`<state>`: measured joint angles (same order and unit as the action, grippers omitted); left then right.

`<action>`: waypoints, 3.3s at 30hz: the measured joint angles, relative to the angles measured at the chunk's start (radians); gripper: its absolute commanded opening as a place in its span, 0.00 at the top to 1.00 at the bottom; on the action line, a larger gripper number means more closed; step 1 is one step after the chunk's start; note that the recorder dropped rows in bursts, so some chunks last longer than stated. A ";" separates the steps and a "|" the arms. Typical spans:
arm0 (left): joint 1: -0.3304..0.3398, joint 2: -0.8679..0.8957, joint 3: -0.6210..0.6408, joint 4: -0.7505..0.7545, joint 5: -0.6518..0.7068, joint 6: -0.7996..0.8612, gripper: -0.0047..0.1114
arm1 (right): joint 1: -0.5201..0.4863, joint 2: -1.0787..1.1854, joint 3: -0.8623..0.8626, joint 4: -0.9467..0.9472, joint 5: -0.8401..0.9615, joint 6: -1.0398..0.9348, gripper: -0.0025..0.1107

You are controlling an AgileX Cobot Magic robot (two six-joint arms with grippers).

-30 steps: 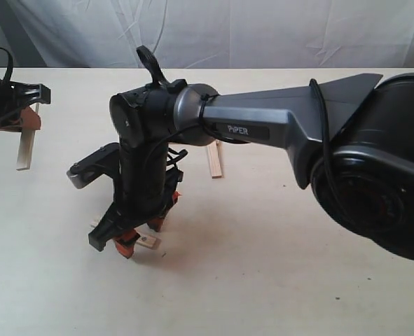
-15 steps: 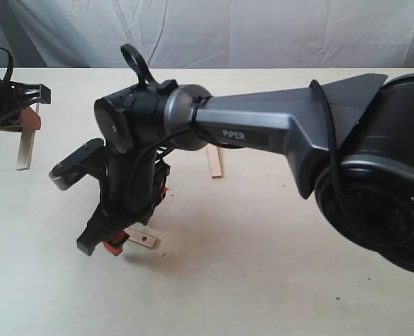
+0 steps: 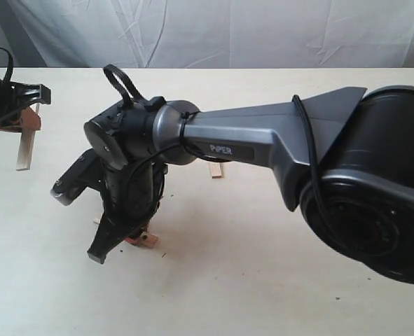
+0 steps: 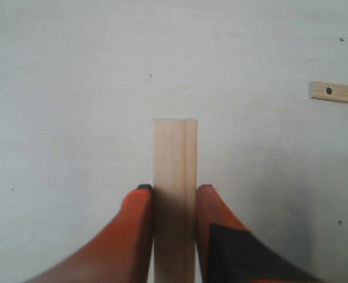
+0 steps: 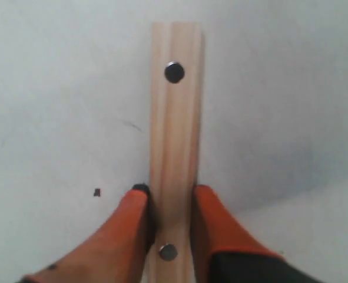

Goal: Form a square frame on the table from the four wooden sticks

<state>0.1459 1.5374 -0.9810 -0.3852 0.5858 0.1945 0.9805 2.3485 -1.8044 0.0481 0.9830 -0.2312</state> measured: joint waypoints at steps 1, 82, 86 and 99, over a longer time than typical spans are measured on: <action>0.000 0.000 0.000 0.000 0.002 0.000 0.96 | 0.000 0.000 0.000 -0.011 0.000 0.000 0.98; -0.009 -0.014 -0.012 -0.132 0.121 0.237 0.96 | 0.107 -0.204 0.006 -0.319 -0.229 -0.042 0.99; -0.009 -0.014 -0.013 -0.122 0.117 0.237 0.96 | 0.108 -0.204 0.006 -0.319 -0.246 -0.042 0.99; -0.009 -0.014 -0.014 -0.115 0.117 0.237 0.96 | 0.109 -0.204 0.006 -0.319 -0.267 -0.044 0.99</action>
<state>0.1373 1.5233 -0.9951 -0.5003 0.7032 0.4311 1.0896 2.1447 -1.7984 -0.2713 0.7159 -0.2754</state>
